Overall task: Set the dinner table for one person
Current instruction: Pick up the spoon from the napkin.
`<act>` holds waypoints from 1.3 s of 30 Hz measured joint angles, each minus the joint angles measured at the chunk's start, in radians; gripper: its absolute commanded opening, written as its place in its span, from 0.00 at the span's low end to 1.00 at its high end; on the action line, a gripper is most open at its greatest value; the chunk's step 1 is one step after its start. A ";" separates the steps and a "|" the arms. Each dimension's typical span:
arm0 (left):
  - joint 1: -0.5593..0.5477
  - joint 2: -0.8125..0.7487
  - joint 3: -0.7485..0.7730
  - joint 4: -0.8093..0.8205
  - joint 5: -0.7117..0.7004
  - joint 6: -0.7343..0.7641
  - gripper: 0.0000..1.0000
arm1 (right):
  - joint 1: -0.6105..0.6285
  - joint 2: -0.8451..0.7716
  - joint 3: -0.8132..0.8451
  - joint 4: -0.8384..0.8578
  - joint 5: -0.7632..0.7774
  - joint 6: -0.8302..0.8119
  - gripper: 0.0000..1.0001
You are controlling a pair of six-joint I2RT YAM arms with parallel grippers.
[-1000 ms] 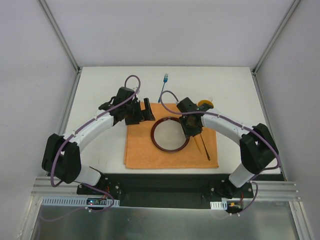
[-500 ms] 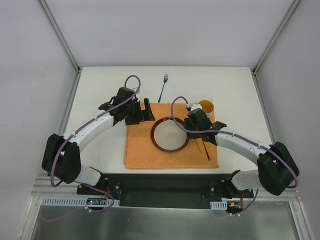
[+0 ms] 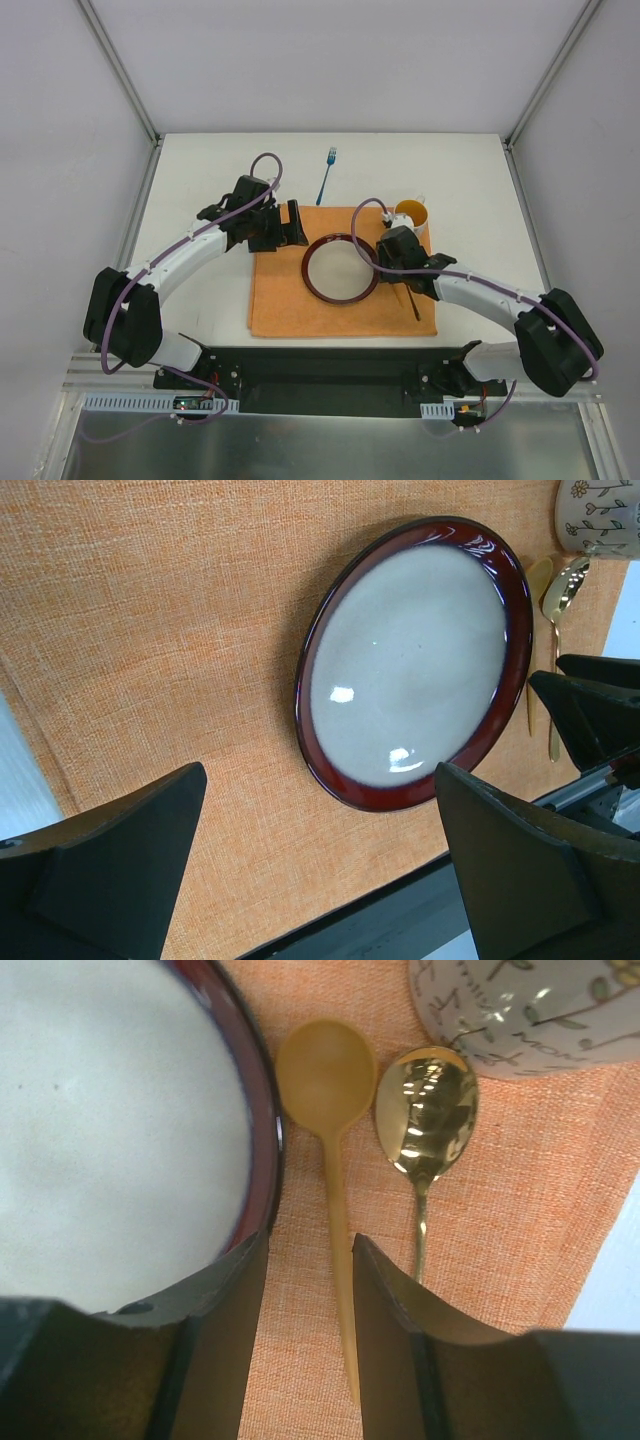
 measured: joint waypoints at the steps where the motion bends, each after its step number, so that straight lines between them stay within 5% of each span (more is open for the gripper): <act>1: 0.000 0.000 0.001 -0.006 0.000 0.003 0.99 | -0.004 0.000 0.000 0.000 0.005 0.006 0.41; 29: 0.000 -0.002 0.020 -0.052 0.002 0.073 0.99 | -0.031 0.090 0.000 -0.020 0.026 0.063 0.36; 39: 0.000 -0.020 0.020 -0.070 -0.002 0.084 0.99 | -0.031 0.091 0.000 -0.020 0.026 0.066 0.11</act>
